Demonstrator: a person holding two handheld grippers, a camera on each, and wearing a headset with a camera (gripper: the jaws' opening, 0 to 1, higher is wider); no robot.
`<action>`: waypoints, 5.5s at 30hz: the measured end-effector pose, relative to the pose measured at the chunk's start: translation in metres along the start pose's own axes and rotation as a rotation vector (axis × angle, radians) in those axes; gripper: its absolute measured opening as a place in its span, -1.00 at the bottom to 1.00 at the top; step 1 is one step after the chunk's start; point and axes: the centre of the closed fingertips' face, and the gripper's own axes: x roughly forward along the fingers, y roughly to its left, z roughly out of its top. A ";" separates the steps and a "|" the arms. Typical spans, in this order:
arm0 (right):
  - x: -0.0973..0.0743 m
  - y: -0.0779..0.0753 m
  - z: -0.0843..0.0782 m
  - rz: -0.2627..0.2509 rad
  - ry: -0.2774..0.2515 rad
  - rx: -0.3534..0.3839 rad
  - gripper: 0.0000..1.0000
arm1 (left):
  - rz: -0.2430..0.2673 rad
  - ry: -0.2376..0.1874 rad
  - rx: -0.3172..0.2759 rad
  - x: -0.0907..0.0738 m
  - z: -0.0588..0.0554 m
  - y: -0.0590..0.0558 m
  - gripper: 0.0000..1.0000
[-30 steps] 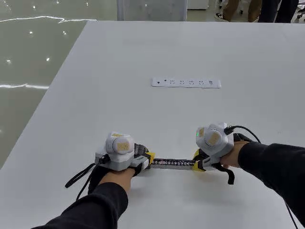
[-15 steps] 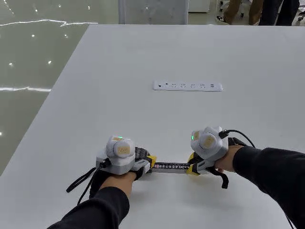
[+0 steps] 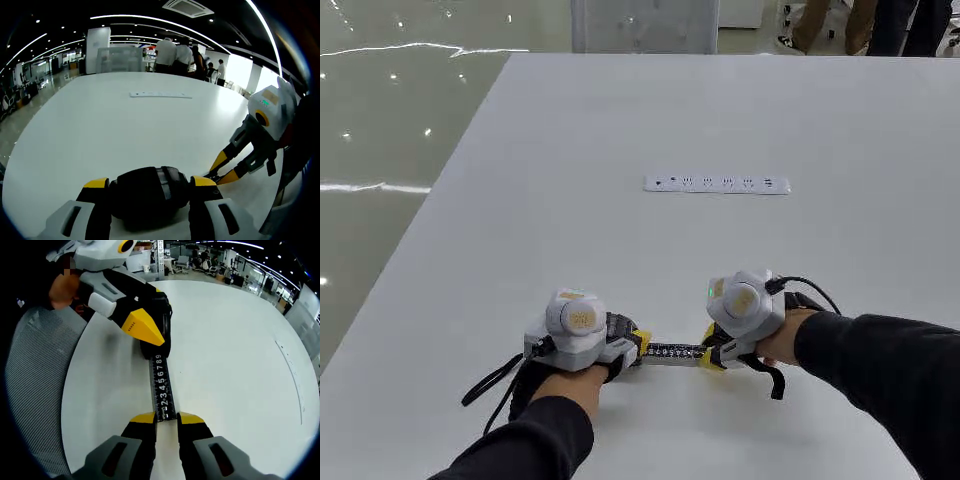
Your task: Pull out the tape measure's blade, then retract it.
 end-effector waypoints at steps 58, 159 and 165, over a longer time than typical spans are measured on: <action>0.038 0.010 0.064 0.031 -0.027 -0.023 -0.78 | -0.032 0.007 -0.027 -0.001 -0.001 0.000 0.16; -0.183 0.060 -0.122 -0.543 -0.289 0.402 0.35 | -0.276 -0.189 0.167 -0.143 -0.007 0.116 1.00; -0.201 0.075 -0.156 -0.589 -0.296 0.484 0.67 | -0.248 -0.174 0.143 -0.154 -0.019 0.131 1.00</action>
